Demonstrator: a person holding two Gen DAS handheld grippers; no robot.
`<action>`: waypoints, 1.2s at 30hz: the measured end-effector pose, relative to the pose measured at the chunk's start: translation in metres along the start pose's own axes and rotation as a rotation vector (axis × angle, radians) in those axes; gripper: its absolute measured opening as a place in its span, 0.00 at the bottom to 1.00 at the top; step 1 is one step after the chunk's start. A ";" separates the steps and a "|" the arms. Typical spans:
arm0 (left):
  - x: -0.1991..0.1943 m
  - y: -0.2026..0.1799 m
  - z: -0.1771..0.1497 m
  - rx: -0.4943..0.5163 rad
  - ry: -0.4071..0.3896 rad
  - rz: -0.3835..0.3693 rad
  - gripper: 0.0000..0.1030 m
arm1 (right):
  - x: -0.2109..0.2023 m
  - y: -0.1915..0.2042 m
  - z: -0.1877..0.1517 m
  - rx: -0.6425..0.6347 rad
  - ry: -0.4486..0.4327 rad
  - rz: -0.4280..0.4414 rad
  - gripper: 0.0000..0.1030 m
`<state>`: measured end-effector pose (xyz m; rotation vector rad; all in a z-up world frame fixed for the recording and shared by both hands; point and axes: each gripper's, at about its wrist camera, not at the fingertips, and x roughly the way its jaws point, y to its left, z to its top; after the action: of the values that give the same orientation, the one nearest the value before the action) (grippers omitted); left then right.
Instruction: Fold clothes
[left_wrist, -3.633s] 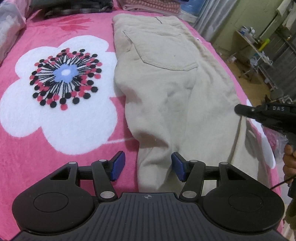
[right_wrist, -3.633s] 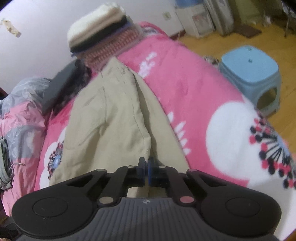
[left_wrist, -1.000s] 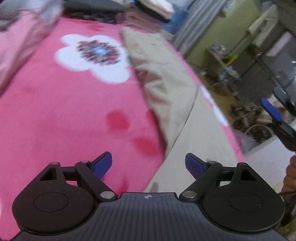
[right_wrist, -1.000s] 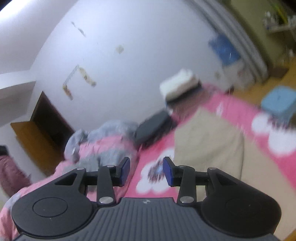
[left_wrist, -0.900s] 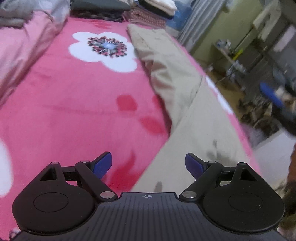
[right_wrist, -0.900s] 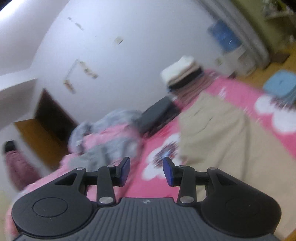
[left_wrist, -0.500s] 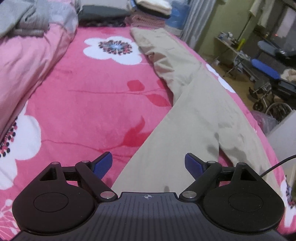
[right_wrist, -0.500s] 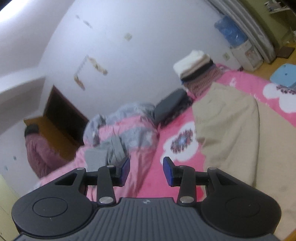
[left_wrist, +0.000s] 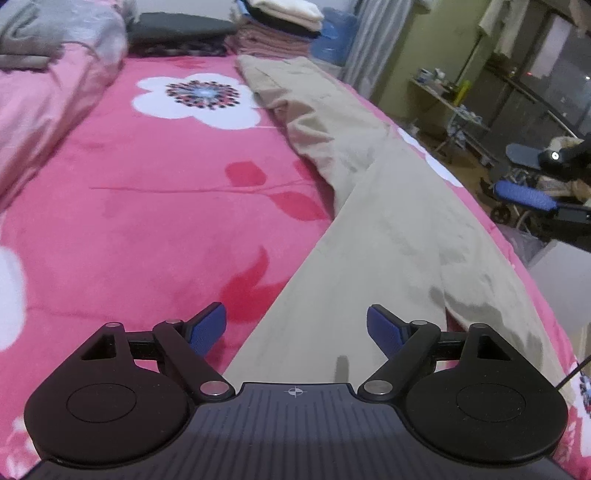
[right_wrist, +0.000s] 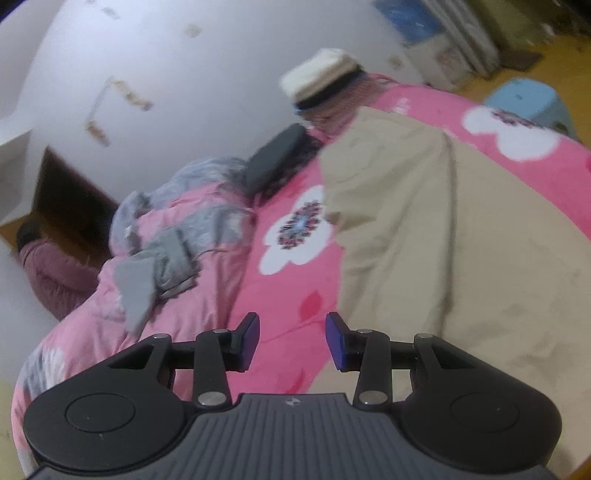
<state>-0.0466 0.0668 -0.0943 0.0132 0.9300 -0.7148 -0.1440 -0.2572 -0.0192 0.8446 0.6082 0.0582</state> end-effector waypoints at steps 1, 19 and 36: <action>0.006 -0.001 0.002 0.008 0.002 -0.007 0.79 | 0.002 -0.005 0.001 0.014 0.004 -0.017 0.41; 0.045 -0.015 0.006 0.094 0.012 -0.058 0.06 | 0.104 -0.072 0.100 0.116 0.091 -0.302 0.44; 0.040 -0.091 0.006 -0.018 0.054 -0.654 0.04 | 0.112 -0.039 0.079 -0.283 0.094 -0.453 0.43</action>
<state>-0.0786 -0.0277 -0.0940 -0.3016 0.9976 -1.3142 -0.0165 -0.3058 -0.0613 0.4189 0.8457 -0.2248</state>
